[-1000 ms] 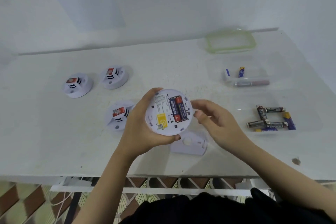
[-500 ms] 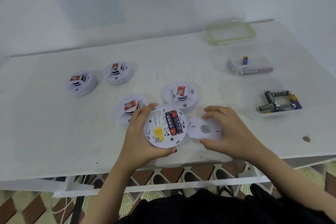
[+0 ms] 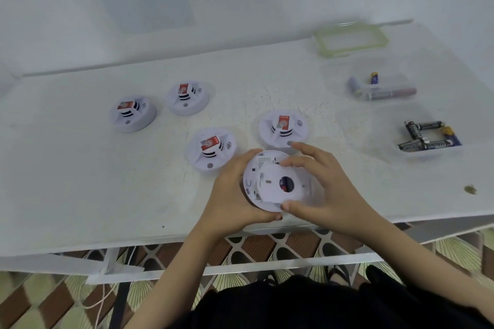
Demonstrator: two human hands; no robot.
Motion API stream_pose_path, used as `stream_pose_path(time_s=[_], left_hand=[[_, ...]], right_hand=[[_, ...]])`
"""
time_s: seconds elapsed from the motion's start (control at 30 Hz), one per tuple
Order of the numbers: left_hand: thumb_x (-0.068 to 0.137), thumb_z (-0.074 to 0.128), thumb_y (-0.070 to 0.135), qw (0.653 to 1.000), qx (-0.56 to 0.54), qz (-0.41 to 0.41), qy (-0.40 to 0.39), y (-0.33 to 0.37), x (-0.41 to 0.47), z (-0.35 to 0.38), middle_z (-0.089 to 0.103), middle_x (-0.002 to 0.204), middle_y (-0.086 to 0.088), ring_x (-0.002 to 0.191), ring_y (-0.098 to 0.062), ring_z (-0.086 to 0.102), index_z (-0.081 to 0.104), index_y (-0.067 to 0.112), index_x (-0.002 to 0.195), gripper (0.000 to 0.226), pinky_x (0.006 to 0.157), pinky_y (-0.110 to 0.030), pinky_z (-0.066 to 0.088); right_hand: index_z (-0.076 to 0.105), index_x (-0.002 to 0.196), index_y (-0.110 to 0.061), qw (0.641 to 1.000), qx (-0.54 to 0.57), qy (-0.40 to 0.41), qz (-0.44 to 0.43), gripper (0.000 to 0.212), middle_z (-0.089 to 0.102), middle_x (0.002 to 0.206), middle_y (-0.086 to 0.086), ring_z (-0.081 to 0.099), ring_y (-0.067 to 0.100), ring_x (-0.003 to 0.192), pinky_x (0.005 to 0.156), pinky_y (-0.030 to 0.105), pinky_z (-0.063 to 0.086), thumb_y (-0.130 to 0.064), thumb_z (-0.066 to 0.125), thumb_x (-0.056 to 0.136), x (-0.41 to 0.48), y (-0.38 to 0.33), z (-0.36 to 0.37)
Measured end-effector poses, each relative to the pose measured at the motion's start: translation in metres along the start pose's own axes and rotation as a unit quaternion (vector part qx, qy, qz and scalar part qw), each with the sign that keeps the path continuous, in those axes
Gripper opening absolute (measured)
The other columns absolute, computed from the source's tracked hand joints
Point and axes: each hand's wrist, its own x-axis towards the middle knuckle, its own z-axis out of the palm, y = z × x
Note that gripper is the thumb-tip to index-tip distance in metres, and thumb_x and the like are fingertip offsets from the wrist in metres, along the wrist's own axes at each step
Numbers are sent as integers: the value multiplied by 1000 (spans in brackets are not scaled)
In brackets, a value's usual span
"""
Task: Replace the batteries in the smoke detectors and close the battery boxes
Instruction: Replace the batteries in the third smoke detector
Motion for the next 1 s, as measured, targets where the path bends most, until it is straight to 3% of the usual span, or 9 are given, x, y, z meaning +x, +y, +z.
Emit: stream_pose_path(time_s=[0.1,0.23,0.43,0.6,0.7,1.0], left_hand=[[44,90,41,1000,-4,-1,-5,-3,2,1,57,118,23,115,-9,56,47,43,126,93,93,-38,53],[43,89,44,1000,5,-3,-7,-4,2,0,50,120,35,116,3,52,42,51,123,93,95,-23,49],[42,94,34,1000,5,-4,-16,-9,5,-1,57,122,19,117,-2,54,43,48,126,100,95,-30,51],[40,95,28,999,0,-12,-30,-12,9,-1,53,124,21,118,2,50,43,44,130,105,98,-26,48],[41,95,30,999,4,-9,-39,-14,10,-1,52,125,23,119,3,49,43,41,132,106,99,-27,47],[42,95,30,999,1,6,-49,-15,14,-4,53,131,16,125,-5,49,43,38,135,106,103,-38,46]], right_hand=[[50,122,-39,1000,-23,-15,0,60,31,148,-9,25,8,133,107,32,23,-54,67,66,4,0,7],[50,124,-38,1000,-22,-18,4,61,30,148,-9,25,10,135,107,32,22,-53,65,67,8,0,9],[52,122,-36,1000,-20,-8,-5,59,28,150,-8,23,12,138,109,36,23,-52,66,67,16,-3,5],[51,124,-39,999,-32,-25,-12,62,21,153,-9,17,11,139,108,26,16,-52,66,66,20,-1,6],[48,123,-47,999,-33,-38,-5,62,19,154,-6,14,10,140,106,22,11,-56,65,64,22,1,7],[47,115,-65,996,-16,-72,45,61,15,155,-12,15,3,136,106,30,13,-67,65,56,28,6,-2]])
